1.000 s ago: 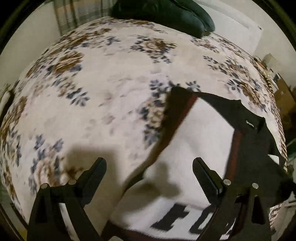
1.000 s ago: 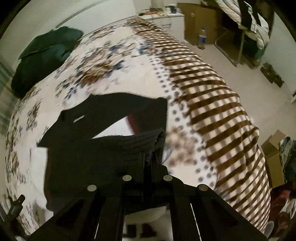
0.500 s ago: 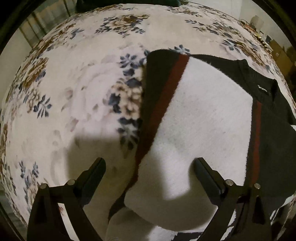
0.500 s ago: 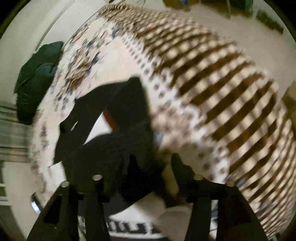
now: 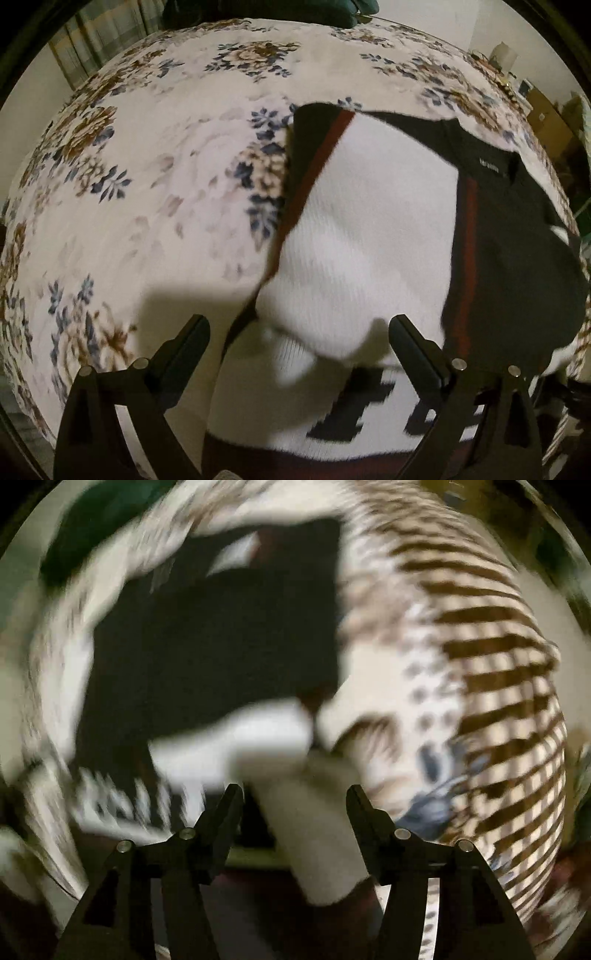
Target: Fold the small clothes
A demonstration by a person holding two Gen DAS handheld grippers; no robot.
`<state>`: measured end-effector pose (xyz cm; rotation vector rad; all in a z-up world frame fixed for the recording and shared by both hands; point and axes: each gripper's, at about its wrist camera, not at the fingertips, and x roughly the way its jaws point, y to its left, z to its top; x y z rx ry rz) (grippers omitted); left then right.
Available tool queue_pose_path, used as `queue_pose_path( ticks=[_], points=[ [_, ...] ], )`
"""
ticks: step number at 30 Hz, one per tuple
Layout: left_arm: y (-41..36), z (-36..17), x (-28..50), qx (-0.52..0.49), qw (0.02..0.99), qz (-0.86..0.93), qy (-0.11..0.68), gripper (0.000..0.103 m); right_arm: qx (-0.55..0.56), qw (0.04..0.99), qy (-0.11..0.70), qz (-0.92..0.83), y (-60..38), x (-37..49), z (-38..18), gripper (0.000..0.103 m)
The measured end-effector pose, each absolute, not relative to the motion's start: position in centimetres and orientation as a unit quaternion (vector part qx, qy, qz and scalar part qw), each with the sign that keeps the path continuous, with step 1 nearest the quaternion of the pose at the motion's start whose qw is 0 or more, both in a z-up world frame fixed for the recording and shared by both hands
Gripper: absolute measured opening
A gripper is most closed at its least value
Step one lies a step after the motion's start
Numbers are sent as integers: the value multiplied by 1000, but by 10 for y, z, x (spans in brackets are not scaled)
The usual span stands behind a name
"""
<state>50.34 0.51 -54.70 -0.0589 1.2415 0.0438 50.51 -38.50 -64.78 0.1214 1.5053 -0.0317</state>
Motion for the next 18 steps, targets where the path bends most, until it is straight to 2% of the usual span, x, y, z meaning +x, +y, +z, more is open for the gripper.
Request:
queue_pose_path(
  ticks=[1, 2, 3, 6, 10, 13, 14, 15, 17, 18],
  points=[
    [6, -550, 501, -23, 811, 24, 584, 100, 18, 732, 681, -24, -377, 506, -654, 59],
    [9, -556, 497, -21, 806, 31, 590, 100, -6, 737, 675, -43, -376, 506, -657, 38],
    [14, -560, 494, -25, 801, 36, 597, 100, -7, 742, 666, -76, -385, 507, -659, 25],
    [32, -568, 479, -49, 788, 41, 612, 100, 162, 736, 645, -127, -440, 498, -661, 27],
    [53, -565, 432, -83, 776, 13, 625, 100, 196, 728, 650, -99, -436, 490, -658, 29],
    [64, -567, 386, -108, 758, -6, 643, 100, 215, 718, 659, -64, -437, 469, -644, 52],
    [64, -568, 375, -112, 753, -8, 648, 100, 229, 715, 658, -59, -442, 460, -639, 67],
    [66, -572, 358, -121, 743, -15, 658, 100, 247, 709, 658, -58, -447, 447, -634, 74],
    [67, -580, 335, -134, 726, -27, 674, 100, 272, 698, 660, -53, -456, 420, -632, 75],
    [66, -587, 322, -143, 716, -31, 682, 100, 277, 688, 668, -55, -459, 402, -634, 79]
  ],
)
